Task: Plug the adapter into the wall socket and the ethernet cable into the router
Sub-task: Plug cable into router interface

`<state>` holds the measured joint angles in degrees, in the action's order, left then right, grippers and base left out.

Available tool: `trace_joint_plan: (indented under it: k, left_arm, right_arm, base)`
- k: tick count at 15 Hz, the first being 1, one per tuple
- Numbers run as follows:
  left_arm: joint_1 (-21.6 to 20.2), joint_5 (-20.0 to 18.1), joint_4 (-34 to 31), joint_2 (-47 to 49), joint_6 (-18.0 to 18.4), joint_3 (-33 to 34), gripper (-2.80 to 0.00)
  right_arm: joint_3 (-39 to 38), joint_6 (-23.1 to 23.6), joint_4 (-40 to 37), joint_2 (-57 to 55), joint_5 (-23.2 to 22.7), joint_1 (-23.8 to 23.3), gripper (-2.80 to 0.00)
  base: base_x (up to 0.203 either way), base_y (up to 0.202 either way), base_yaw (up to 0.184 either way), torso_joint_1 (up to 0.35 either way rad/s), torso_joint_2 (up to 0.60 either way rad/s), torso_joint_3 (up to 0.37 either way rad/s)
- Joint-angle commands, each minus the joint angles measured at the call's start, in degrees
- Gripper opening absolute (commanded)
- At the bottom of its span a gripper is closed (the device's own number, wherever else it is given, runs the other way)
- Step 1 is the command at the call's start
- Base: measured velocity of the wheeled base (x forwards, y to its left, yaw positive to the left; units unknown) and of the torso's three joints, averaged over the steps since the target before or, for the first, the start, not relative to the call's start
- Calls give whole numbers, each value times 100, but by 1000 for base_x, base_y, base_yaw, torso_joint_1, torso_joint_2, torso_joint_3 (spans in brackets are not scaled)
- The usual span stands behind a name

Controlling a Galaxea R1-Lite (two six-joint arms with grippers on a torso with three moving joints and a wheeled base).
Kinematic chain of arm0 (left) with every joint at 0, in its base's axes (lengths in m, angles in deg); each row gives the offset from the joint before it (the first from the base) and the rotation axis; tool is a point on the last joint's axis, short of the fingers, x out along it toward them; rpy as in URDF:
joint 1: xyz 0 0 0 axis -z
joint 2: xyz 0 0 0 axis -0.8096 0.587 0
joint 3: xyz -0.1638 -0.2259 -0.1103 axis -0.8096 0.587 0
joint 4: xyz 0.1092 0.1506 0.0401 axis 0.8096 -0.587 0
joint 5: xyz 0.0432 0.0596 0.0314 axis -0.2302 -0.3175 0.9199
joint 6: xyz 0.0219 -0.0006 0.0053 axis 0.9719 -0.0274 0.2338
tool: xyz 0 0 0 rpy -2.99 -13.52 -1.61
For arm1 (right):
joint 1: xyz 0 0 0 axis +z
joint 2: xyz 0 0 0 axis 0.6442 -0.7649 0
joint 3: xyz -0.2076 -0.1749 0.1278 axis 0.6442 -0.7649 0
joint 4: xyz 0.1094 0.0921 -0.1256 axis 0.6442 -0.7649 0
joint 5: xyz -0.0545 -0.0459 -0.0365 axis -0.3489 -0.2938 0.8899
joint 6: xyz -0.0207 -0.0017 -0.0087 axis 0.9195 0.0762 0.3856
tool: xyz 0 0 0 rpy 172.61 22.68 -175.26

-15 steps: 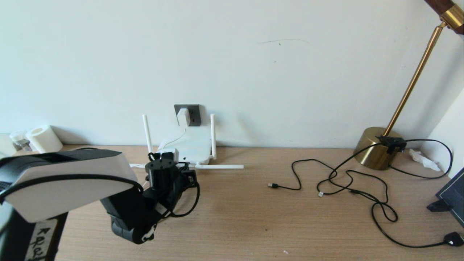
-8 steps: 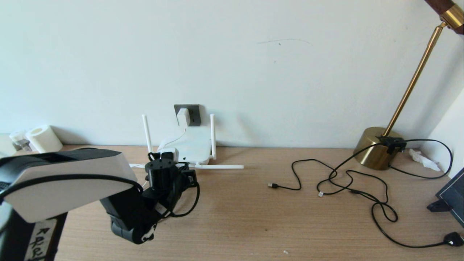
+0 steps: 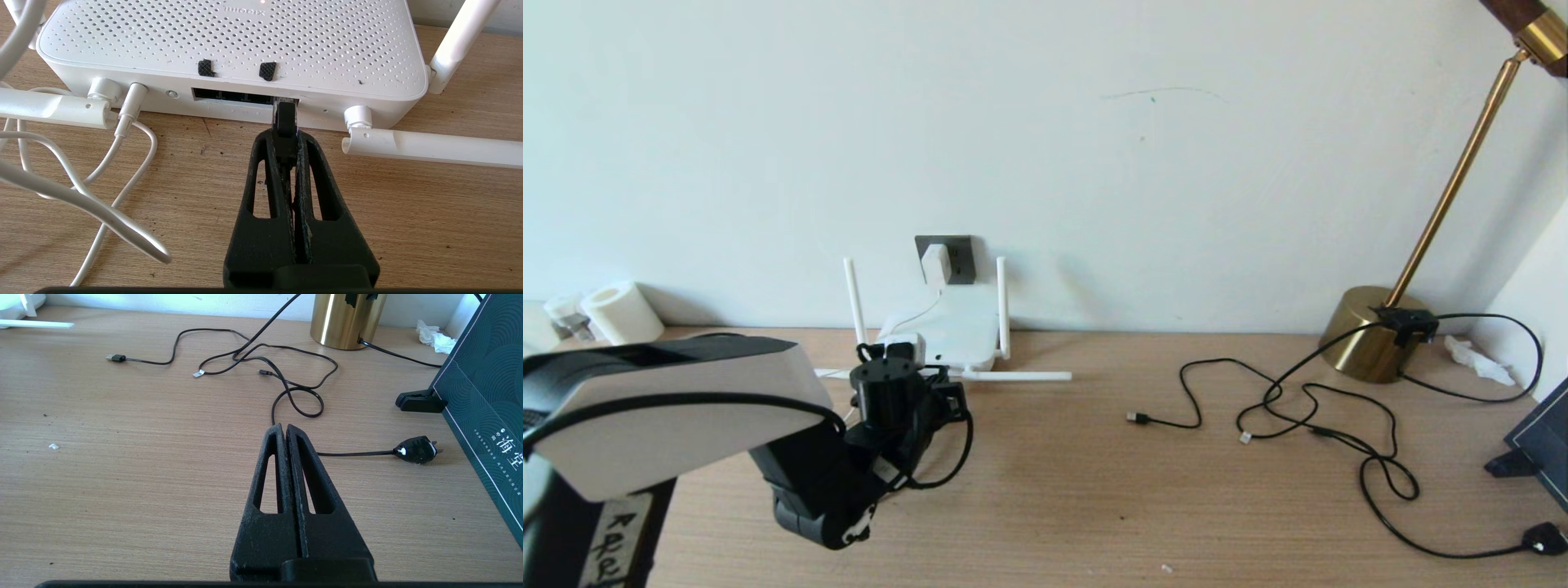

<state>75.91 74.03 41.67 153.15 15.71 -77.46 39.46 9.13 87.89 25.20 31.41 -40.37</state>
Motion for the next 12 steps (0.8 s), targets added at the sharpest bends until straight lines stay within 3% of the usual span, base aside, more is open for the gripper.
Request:
trace_joint_plan:
  k: [1,12]
  left_arm:
    - [-6,13,42,35,-6,-15,-280]
    - [-191,-119,42,44,197,-23,-280]
  right_arm:
    - [0,2,4,0,-1,0,-280]
    - [0,2,-1,-5,-1,0,-280]
  base:
    - [0,0,0,0,0,0]
    - [0,0,0,0,0,0]
